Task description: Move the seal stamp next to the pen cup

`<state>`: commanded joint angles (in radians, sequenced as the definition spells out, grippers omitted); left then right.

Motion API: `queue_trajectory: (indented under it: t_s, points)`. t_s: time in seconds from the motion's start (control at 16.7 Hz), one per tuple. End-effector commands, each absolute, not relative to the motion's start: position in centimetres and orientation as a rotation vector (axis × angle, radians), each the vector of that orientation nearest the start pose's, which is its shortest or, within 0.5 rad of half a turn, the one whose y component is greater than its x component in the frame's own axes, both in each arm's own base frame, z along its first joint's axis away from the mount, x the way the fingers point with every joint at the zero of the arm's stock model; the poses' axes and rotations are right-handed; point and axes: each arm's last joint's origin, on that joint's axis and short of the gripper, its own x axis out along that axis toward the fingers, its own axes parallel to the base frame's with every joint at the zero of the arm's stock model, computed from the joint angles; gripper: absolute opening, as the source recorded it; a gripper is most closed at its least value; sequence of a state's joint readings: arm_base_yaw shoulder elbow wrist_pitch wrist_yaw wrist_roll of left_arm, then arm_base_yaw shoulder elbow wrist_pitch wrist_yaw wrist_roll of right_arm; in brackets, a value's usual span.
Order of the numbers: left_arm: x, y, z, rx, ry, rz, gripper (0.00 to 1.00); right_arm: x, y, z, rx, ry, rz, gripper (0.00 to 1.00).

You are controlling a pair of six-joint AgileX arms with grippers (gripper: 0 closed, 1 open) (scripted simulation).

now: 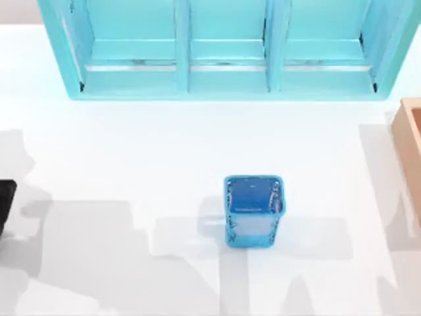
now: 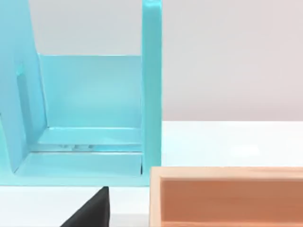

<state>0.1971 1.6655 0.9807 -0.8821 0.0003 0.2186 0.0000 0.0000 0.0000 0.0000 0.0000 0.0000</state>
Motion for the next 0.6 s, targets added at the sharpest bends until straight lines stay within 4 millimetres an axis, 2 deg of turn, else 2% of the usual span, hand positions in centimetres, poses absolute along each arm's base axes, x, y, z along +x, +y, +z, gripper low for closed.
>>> queue_trajectory:
  t_s: [0.3,0.6]
  points:
    - [27.16,5.57,14.91,0.015,1.571,-0.016,1.0,10.57,-0.12,16.0,0.0,0.0,0.0,1.0]
    - [27.16,5.57,14.91,0.015,1.571,-0.016,0.62,10.57,-0.12,16.0,0.0,0.0,0.0,1.0]
